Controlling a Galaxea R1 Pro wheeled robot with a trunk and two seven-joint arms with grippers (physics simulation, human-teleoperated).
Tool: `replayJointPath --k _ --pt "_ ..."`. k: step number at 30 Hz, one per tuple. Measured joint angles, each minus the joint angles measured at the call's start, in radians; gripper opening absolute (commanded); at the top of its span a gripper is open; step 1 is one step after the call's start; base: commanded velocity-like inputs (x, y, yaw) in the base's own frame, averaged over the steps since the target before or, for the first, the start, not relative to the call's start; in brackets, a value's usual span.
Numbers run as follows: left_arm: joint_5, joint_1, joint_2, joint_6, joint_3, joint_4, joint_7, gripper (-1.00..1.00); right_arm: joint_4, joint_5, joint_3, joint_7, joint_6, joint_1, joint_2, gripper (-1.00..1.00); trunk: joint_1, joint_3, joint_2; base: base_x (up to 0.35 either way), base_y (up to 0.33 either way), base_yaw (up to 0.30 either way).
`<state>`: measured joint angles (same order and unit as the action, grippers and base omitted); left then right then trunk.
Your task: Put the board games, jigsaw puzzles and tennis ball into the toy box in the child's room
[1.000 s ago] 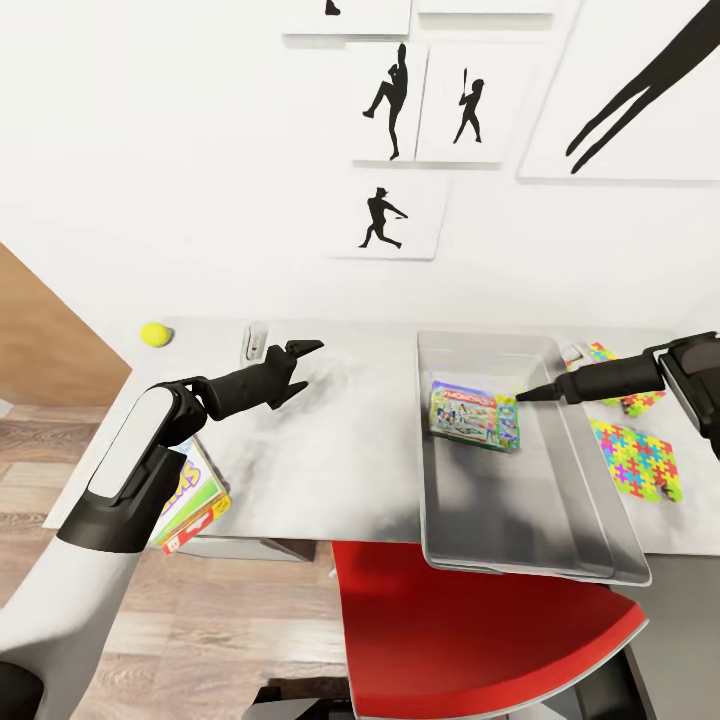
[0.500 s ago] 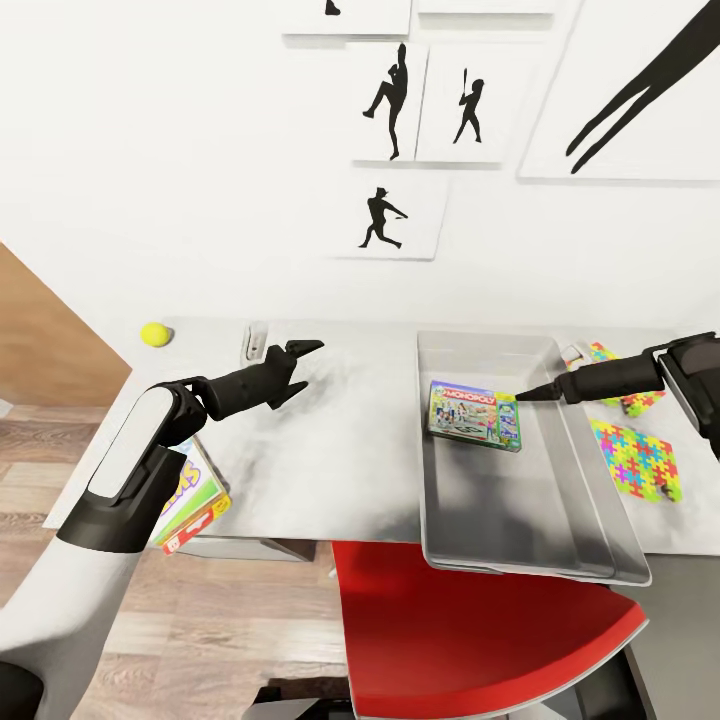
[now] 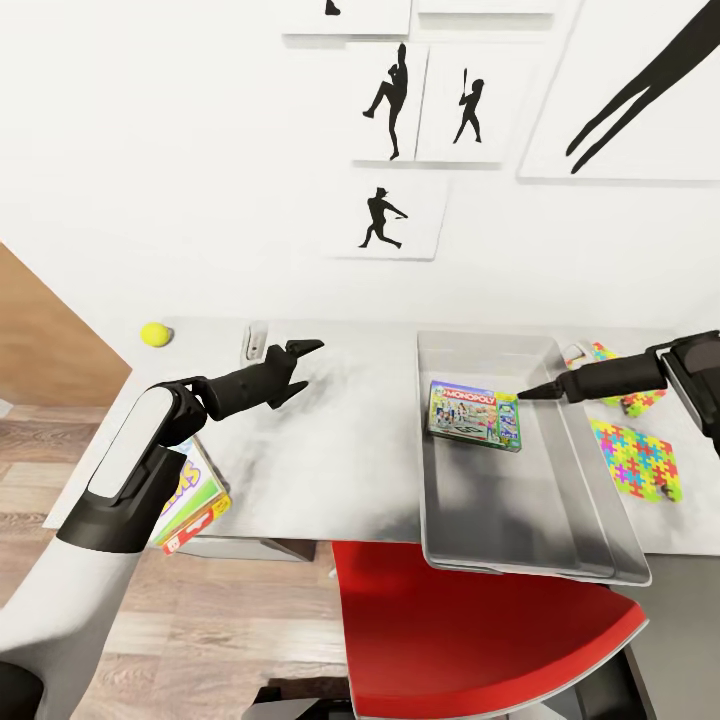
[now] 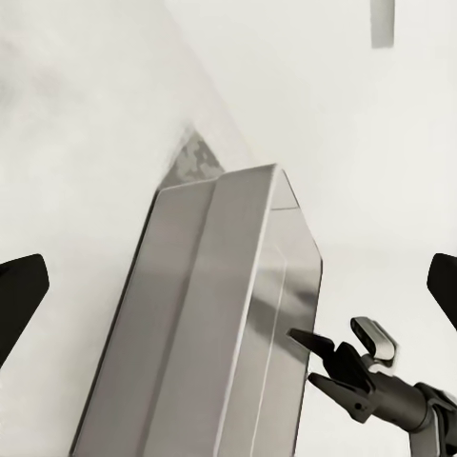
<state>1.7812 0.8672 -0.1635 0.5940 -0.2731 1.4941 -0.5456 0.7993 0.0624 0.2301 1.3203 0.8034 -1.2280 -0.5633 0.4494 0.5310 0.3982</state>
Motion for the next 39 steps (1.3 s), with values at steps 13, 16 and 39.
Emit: replayJointPath --k 13,16,39 --pt "-0.008 -0.016 -0.001 0.000 -0.009 0.006 0.000 1.00 0.184 -0.015 -0.061 0.006 0.010 0.067 -0.097 1.00 0.000 0.000 0.000 0.000 0.000 0.000" --pt "-0.011 -0.027 -0.001 0.000 -0.018 0.012 -0.001 1.00 0.242 -0.032 -0.112 0.008 0.012 0.124 -0.126 1.00 0.000 0.000 0.000 0.000 0.000 0.000" --pt "-0.017 -0.094 -0.006 0.000 -0.031 0.048 0.015 1.00 0.611 -0.091 -0.442 0.000 0.017 0.447 -0.109 1.00 0.000 0.000 0.000 0.000 0.000 0.000"
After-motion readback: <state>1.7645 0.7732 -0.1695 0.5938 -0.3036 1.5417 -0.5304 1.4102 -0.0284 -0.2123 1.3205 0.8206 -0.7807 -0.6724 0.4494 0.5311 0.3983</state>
